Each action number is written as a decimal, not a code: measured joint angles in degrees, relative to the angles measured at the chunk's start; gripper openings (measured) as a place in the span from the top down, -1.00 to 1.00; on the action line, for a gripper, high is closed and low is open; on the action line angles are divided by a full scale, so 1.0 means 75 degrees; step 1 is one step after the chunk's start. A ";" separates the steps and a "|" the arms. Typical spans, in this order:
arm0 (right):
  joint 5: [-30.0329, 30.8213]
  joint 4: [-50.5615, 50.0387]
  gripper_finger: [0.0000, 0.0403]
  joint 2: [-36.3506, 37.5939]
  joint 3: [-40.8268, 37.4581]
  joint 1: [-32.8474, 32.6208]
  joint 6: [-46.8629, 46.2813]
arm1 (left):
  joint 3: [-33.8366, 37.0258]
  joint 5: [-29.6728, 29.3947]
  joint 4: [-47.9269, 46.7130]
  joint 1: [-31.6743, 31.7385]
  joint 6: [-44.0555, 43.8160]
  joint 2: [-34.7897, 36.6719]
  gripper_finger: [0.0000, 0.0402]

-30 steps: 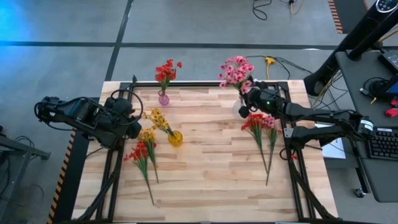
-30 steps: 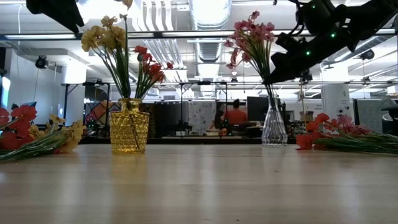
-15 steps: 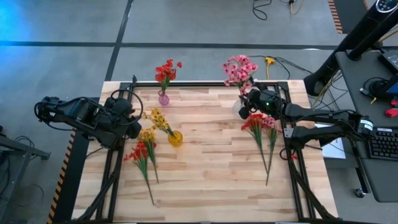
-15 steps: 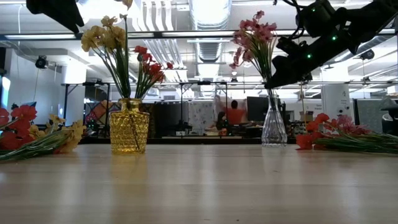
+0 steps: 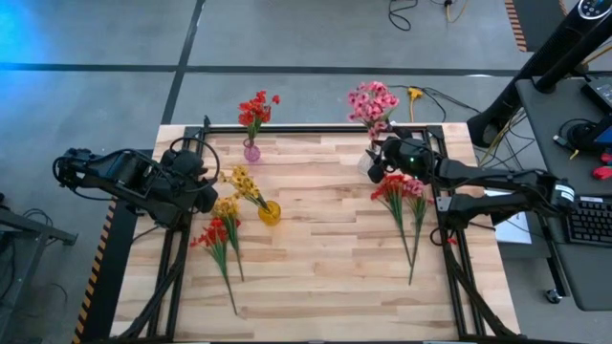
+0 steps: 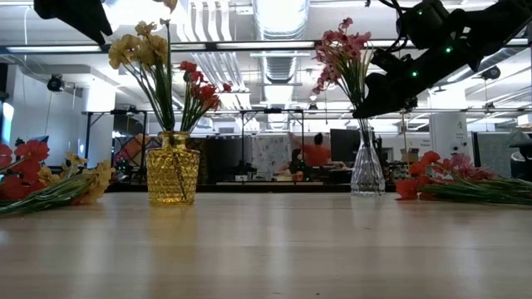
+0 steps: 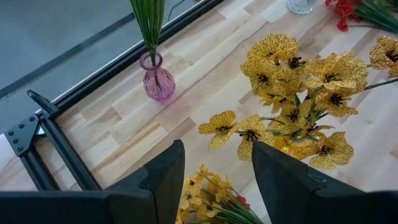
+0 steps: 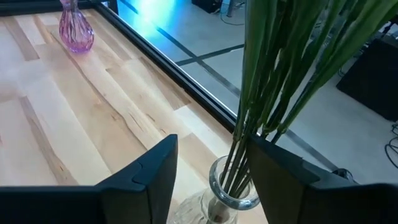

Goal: Sort flowers into vase by color
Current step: Put the left pink flower into the transparent flower vase, then put the left red flower into the purple flower vase

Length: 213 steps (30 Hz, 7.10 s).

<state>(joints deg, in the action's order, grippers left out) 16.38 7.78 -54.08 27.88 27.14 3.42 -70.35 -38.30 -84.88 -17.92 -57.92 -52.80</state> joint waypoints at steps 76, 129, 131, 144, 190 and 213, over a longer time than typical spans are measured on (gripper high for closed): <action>-0.0850 -0.2162 0.05 0.1498 0.0889 -0.1991 -0.0471 | 0.0099 0.4031 0.1348 -0.4450 -1.0358 -0.5797 -0.19; -0.0847 -0.2317 0.05 0.1489 0.0883 -0.2025 -0.0370 | 0.2146 0.4835 0.3878 -0.4208 -1.0318 -0.6033 0.95; -0.0847 -0.2327 0.05 0.1489 0.0883 -0.2025 -0.0370 | 0.1970 0.4860 0.3520 -0.4246 -1.0246 -0.6030 0.96; -0.0847 -0.2330 0.05 0.1489 0.0883 -0.2025 -0.0370 | 0.0300 0.4906 0.2133 -0.4614 -0.9455 -0.5239 0.97; -0.3844 0.0187 0.05 0.1480 0.0877 -0.2836 -0.0121 | -0.7136 -0.1136 0.0531 -0.3206 0.5214 -0.6456 0.98; -0.3756 0.3818 0.05 -0.0806 0.0845 -0.4202 0.1045 | 0.0153 -0.0379 1.0687 -0.1578 0.8805 -0.3847 0.98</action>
<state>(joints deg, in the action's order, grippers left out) -11.79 36.42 -60.13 34.22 -4.38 11.25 -69.20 -41.15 -4.73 -29.76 8.11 -81.64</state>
